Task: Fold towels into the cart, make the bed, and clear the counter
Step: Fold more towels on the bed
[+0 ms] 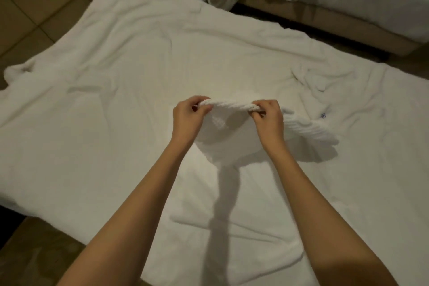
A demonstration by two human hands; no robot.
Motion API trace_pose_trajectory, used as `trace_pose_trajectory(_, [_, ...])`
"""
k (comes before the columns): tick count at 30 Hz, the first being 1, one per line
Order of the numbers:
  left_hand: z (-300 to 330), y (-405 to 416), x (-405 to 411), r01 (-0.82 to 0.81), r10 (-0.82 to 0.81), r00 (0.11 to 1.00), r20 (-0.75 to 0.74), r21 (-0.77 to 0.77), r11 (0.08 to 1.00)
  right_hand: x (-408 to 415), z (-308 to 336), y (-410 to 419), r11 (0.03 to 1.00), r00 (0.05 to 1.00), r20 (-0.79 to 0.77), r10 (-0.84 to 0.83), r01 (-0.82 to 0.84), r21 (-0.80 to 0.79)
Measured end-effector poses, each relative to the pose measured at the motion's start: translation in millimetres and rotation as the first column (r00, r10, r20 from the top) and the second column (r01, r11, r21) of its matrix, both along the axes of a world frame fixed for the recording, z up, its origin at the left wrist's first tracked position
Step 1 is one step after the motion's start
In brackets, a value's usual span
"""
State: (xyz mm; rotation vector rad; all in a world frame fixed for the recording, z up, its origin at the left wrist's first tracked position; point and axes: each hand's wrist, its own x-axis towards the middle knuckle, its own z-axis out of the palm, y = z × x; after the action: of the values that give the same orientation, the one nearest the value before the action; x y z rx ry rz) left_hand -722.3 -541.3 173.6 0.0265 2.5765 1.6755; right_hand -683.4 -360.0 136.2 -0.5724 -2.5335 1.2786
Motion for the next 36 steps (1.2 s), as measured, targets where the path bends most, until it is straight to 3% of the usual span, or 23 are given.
trace_pose_trajectory(5, [68.3,-46.3,-64.1,-0.166,0.173,0.964,-0.202,0.050,0.985,-89.2,69.6,-42.0,0.984,0.972,-0.157,0.175,-0.170,0.044])
trace_pose_trajectory(10, [156.6,-100.5,-126.8,-0.249,0.262,0.887,-0.380,0.084,0.965,-173.0,154.1,-93.0,0.922,0.897,-0.216,0.386,-0.365,0.131])
trace_pose_trajectory(15, [235.2,-153.0,-155.2,-0.376,0.340,0.720,-0.606,0.071,0.924,-221.3,238.2,-150.3,0.802,0.776,-0.216,0.593,-0.546,0.242])
trace_pose_trajectory(18, [248.3,-179.9,-160.3,-0.473,0.366,0.624,-0.690,0.039,0.880,-233.4,258.8,-182.2,0.708,0.704,-0.139,0.697,-0.642,0.295])
trace_pose_trajectory(21, [205.0,-195.5,-159.9,-0.476,0.301,0.770,-0.563,-0.191,0.859,-224.1,223.1,-190.2,0.652,0.658,-0.051,0.751,-0.727,0.215])
trace_pose_trajectory(25, [105.7,-184.2,-129.9,-0.283,0.159,0.944,-0.287,-0.465,0.839,-179.7,126.6,-157.9,0.638,0.666,0.130,0.734,-0.743,0.204])
trace_pose_trajectory(30, [11.9,-131.5,-64.4,-0.042,-0.028,0.993,-0.111,-0.582,0.812,-96.9,28.2,-97.7,0.677,0.686,0.341,0.643,-0.717,0.164])
trace_pose_trajectory(36, [-82.2,-69.1,31.8,0.075,-0.049,0.997,0.064,-0.518,0.852,16.0,-49.3,-18.0,0.771,0.719,0.453,0.527,-0.629,0.101])
